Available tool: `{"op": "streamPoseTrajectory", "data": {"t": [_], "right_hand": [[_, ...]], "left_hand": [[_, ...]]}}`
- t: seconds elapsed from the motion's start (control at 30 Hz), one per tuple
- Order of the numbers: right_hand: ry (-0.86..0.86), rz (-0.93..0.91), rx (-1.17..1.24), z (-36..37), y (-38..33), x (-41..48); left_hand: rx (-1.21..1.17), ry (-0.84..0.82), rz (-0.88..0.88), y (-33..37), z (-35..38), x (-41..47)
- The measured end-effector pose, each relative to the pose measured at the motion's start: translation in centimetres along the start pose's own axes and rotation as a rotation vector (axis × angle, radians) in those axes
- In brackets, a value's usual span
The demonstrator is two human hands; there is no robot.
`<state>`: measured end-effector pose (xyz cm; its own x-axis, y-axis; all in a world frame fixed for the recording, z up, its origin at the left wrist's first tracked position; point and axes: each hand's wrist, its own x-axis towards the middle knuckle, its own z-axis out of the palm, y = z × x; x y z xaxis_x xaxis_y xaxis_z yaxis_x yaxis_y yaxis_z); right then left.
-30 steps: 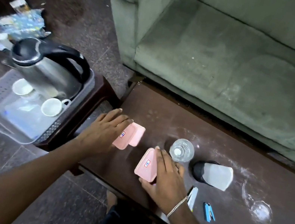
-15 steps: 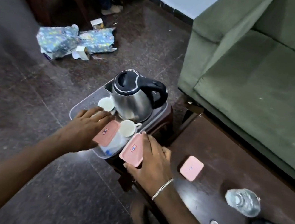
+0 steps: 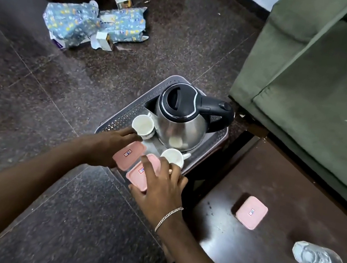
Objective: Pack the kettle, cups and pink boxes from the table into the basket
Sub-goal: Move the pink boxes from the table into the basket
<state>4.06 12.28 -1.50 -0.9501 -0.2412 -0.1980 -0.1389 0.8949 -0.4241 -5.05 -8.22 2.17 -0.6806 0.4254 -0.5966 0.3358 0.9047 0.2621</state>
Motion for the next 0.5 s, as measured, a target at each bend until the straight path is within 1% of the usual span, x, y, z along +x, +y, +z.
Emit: {"op": "streamPoseTrajectory", "data": {"t": [0.2,0.5], "right_hand": [[-0.051,0.005,-0.055,0.5,-1.1,1.2],[-0.131,0.045,-0.163,0.5,-1.9,1.2]], "left_hand": [[-0.002,-0.07,-0.007,-1.1,0.4,2.0],[0.12,-0.069,0.021,-0.9,1.1,2.5]]}}
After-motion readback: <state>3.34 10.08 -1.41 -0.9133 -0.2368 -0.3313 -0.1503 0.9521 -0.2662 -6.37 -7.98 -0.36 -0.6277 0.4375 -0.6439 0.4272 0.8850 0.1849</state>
